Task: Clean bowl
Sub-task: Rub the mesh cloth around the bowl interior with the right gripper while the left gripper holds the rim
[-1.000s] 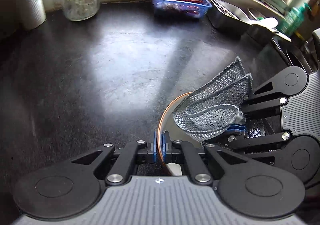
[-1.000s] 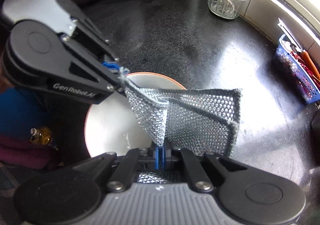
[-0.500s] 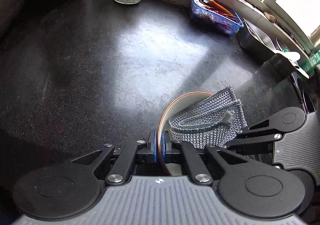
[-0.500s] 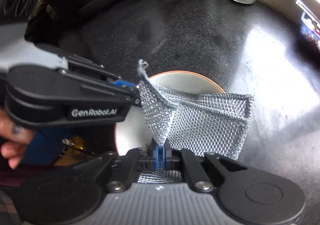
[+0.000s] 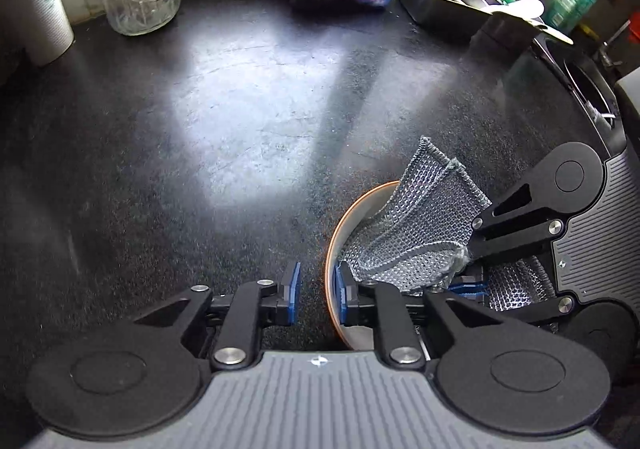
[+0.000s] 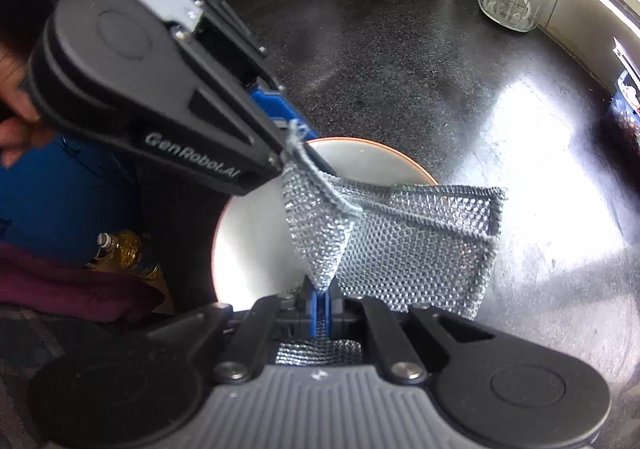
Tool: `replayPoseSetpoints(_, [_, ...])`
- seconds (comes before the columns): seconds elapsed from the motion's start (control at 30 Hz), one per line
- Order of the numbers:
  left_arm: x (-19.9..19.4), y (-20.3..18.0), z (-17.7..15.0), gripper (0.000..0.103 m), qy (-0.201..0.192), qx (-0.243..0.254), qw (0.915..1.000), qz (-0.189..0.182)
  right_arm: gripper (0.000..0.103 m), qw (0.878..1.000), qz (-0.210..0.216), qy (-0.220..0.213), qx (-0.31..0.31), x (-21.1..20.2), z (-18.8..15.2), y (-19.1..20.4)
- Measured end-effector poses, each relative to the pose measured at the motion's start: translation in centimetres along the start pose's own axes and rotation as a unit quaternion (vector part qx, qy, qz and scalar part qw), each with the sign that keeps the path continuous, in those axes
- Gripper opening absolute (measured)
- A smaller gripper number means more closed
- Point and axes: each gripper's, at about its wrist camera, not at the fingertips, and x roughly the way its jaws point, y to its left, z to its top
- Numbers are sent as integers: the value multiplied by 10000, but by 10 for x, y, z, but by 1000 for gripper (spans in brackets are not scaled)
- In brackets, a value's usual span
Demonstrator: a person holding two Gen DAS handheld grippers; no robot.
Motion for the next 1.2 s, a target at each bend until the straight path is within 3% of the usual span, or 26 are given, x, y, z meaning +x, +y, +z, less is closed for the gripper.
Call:
replayPoseSetpoints(0.2, [10, 5, 15, 20, 221, 465, 9980, -361, 4, 9997, 119, 145, -178, -2, 0, 0])
replayPoseSetpoints(0.33, [10, 4, 10, 5, 128, 467, 9975, -508, 4, 9994, 186, 186, -217, -3, 1, -2])
replayPoseSetpoints(0.4, [8, 1, 5, 4, 43, 484, 9978, -453, 4, 9993, 207, 204, -239, -3, 1, -3])
replayPoseSetpoints(0.57, [0, 7, -9, 4, -403, -389, 9984, -78, 3, 9997, -27, 174, -183, -4, 6, -9])
replayPoseSetpoints(0.63, [-2, 14, -18, 4, -541, -1125, 9922, 11, 3, 9998, -194, 99, -50, -6, 9, -12])
replayPoseSetpoints(0.8, [-5, 1, -33, 4, -910, -1987, 9747, 477, 3, 9982, -473, -25, 375, -7, 19, -23])
replayPoseSetpoints(0.93, [-7, -1, -40, 4, -1042, -2436, 9628, 529, 3, 9975, -213, 49, 679, -6, 12, -21])
replayPoseSetpoints(1.2, [-8, -1, -46, 4, -1055, -2556, 9596, 526, 6, 9881, 755, -183, 1324, -9, 7, -16])
